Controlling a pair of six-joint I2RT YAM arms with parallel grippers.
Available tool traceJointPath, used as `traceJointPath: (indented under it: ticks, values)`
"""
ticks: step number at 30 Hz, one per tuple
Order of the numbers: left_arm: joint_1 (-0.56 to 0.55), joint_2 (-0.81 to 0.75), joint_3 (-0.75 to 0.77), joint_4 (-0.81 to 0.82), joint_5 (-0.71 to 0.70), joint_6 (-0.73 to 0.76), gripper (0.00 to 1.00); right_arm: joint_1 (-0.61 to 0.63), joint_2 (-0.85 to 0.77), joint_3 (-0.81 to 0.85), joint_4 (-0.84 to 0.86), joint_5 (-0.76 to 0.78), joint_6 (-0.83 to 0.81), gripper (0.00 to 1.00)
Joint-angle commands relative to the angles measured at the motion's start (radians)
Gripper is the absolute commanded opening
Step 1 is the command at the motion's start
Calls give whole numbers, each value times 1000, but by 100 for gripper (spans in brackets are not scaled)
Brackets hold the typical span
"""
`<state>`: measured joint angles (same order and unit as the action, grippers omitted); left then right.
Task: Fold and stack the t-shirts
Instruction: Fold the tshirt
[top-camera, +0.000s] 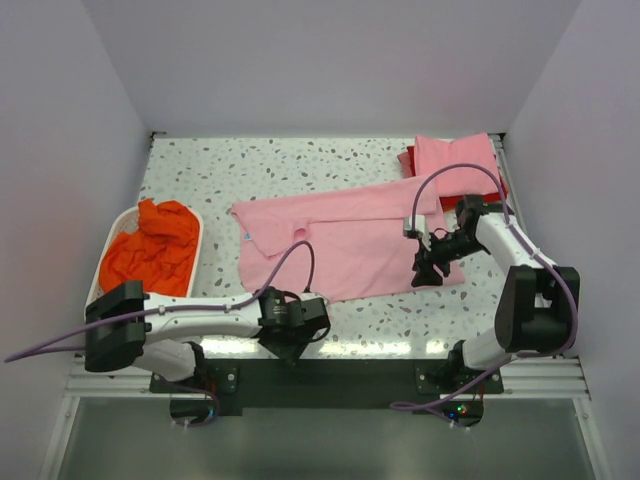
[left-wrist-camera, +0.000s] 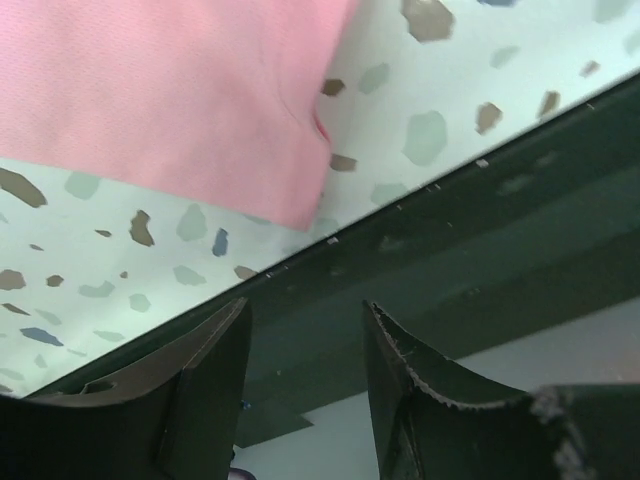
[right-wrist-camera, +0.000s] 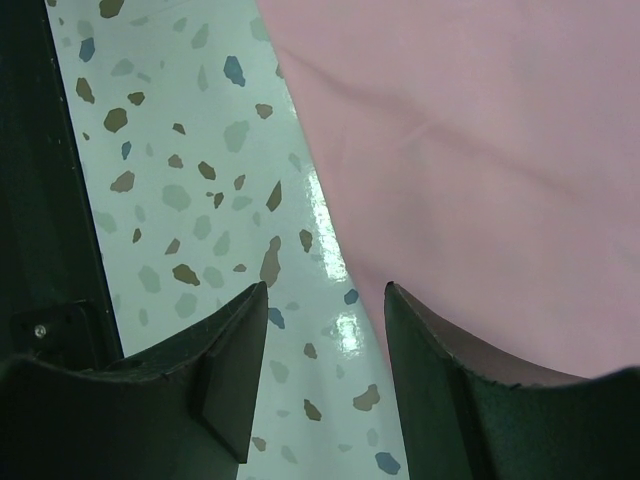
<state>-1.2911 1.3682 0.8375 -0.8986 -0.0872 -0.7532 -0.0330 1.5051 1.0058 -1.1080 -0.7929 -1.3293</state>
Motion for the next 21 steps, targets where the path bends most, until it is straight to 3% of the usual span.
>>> traceJointPath:
  ticks: [1,10,16,19,20,21]
  values:
    - [-7,55,61,-16,-103,-38,52,-2,0,27,30,9,33,54]
    - [-5,201,104,43,-109,37,48,-5,-8,27,23,30,48,53]
    - [-5,250,98,33,-129,40,38,-7,-14,27,14,38,50,53]
    - [-7,253,103,33,-143,40,15,-7,-23,27,7,53,45,53]
    - [-5,252,106,33,-143,46,0,-7,-25,27,-1,60,41,53]
    - [-5,240,107,38,-144,48,0,-8,-37,27,-7,69,36,53]
